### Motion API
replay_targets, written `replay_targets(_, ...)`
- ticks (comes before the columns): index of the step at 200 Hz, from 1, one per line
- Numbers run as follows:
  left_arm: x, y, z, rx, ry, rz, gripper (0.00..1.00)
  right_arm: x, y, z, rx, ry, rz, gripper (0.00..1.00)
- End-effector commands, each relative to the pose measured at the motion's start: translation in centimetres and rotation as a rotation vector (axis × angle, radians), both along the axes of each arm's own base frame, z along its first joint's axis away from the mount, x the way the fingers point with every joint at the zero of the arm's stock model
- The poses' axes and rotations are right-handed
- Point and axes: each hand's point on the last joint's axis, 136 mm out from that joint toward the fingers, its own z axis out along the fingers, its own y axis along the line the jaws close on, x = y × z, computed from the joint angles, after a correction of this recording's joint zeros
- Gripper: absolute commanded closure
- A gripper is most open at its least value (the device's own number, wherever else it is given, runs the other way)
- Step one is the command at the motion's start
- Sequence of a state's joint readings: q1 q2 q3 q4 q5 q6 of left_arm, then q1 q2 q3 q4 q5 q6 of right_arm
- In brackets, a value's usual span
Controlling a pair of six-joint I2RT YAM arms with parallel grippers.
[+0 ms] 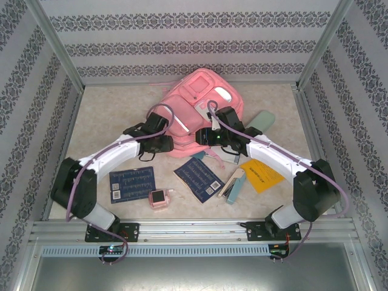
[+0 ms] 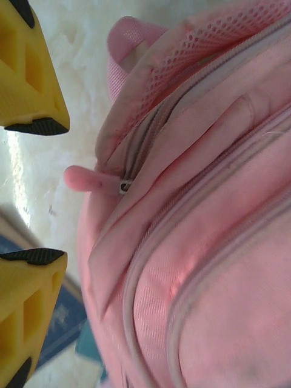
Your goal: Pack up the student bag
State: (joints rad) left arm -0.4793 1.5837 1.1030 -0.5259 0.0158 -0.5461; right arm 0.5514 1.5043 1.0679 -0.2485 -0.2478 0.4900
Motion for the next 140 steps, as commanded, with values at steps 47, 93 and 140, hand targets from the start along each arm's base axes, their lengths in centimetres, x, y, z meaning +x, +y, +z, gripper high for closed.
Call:
replay_targets(47, 0.4, 1.2, -2.6, 0.234, 0.085, -0.101, 0.53, 0.3, -2.4, -1.1, 0.061, 0.033, -0.067, 0.48)
replay_targets(93, 2.0, 0.8, -3.5, 0.262, 0.079, -0.12, 0.62, 0.4, -2.0, -1.1, 0.085, 0.035, -0.061, 0.5)
replay_targets(140, 2.6, 0.4, -5.0, 0.271, 0.111, -0.141, 0.75, 0.2, -2.1, -1.4, 0.079, 0.041, -0.059, 0.53)
